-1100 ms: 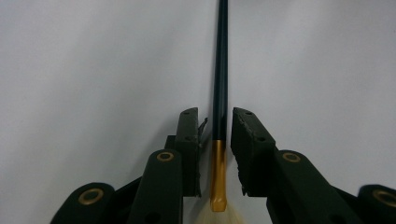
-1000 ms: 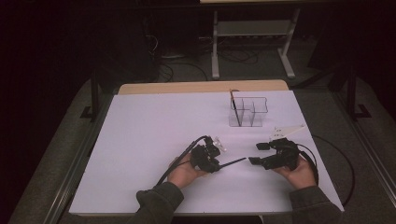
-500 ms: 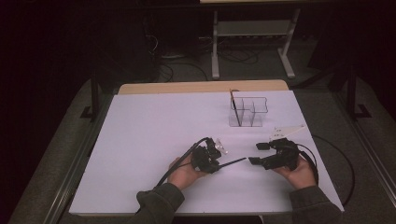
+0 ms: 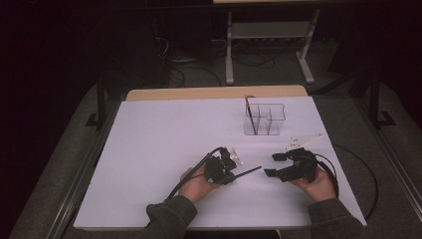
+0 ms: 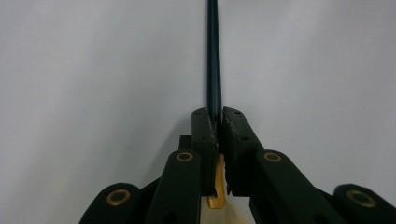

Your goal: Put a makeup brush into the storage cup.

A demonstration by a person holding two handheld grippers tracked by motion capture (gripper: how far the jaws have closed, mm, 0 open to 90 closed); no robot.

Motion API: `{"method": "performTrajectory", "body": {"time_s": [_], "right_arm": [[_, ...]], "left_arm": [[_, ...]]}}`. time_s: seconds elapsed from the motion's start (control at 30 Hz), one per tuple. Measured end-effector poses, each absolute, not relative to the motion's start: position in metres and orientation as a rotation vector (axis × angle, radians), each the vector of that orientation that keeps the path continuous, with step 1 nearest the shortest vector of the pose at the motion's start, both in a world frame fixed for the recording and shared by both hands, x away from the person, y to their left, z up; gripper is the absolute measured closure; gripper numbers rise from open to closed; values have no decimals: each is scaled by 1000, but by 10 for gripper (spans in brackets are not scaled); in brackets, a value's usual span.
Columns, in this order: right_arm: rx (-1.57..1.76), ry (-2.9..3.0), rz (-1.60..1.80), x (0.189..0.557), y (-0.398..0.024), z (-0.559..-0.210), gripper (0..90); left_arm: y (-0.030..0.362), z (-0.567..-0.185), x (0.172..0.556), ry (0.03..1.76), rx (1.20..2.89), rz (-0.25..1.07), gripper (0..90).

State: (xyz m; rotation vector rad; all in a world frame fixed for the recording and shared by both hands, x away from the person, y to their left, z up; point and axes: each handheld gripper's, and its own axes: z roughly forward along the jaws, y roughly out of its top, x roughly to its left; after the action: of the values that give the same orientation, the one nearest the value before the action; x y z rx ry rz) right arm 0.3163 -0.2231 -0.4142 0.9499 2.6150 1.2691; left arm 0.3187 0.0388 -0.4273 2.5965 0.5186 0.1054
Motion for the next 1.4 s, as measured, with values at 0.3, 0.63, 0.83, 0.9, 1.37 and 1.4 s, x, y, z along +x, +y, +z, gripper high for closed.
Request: {"method": "performTrajectory", "body": {"time_s": [0.3, 0.63, 0.83, 0.9, 1.37, 1.4], "right_arm": [[945, 2625, 1277, 315, -222, -415, 307], [898, 2648, 1282, 313, -215, -414, 297], [847, 2669, 1275, 311, -207, -406, 297], [827, 2674, 1276, 311, -204, -403, 297], [719, 2716, 1245, 309, -189, -380, 289], [711, 2719, 1242, 309, -187, -378, 288]], "left_arm": [[44, -426, 321, 526, 2593, 69, 840], [55, -417, 320, 509, 2568, 58, 840], [64, -410, 319, 495, 2571, 45, 840], [68, -407, 318, 488, 2570, 43, 841], [88, -389, 310, 445, 2552, 35, 840], [90, -388, 309, 439, 2553, 37, 840]]}}
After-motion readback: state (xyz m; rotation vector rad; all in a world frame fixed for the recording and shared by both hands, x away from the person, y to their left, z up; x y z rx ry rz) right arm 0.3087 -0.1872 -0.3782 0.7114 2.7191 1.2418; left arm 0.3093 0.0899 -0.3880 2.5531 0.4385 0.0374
